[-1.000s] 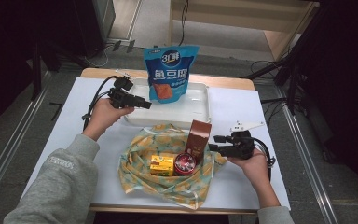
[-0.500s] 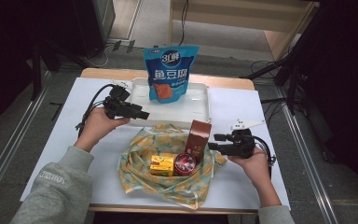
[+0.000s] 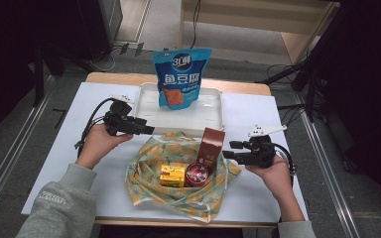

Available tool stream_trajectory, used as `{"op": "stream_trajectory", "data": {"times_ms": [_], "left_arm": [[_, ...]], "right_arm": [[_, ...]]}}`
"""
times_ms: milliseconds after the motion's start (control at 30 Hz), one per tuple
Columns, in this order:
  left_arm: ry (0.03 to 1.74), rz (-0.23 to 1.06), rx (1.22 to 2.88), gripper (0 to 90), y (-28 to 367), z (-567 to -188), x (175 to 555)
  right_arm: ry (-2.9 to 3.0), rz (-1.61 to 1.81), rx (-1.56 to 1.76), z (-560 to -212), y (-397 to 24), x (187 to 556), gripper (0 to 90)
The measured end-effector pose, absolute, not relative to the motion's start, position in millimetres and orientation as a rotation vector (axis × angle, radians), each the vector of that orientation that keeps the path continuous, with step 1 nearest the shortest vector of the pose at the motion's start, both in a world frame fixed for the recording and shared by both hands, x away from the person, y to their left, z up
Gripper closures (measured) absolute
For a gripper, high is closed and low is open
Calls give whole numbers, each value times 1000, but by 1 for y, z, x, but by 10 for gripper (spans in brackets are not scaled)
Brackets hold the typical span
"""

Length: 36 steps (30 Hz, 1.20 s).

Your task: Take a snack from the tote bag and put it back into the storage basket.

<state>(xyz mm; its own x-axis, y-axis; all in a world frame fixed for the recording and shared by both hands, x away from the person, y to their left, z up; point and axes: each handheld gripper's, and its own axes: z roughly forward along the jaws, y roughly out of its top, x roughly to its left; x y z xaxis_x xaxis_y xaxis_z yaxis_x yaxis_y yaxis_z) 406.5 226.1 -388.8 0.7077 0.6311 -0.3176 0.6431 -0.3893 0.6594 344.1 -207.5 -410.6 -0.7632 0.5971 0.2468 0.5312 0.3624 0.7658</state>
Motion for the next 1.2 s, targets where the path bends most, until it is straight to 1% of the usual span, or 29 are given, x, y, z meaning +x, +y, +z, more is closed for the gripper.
{"op": "stream_trajectory", "data": {"times_ms": [67, 200, 567, 767, 800, 967, 1033, 1200], "left_arm": [[965, -37, 2089, 434, 228, -390, 402], [965, -34, 2098, 434, 230, -394, 397], [973, -49, 2097, 434, 233, -398, 395], [965, -46, 2110, 434, 233, -399, 395], [959, -49, 2110, 429, 233, -399, 395], [947, -31, 2102, 378, 235, -400, 396], [948, -25, 2099, 363, 236, -401, 396], [942, -37, 2097, 363, 236, -402, 397]], "right_arm": [[2547, 1365, 1043, -408, -206, 343, 486], [2577, 1362, 998, -404, -203, 340, 487], [2602, 1352, 931, -394, -201, 330, 466], [2601, 1365, 918, -388, -200, 327, 419], [2602, 1366, 907, -386, -199, 326, 399], [2615, 1358, 891, -382, -195, 325, 359], [2615, 1355, 875, -380, -193, 325, 347], [2617, 1351, 862, -377, -190, 326, 345]]}}
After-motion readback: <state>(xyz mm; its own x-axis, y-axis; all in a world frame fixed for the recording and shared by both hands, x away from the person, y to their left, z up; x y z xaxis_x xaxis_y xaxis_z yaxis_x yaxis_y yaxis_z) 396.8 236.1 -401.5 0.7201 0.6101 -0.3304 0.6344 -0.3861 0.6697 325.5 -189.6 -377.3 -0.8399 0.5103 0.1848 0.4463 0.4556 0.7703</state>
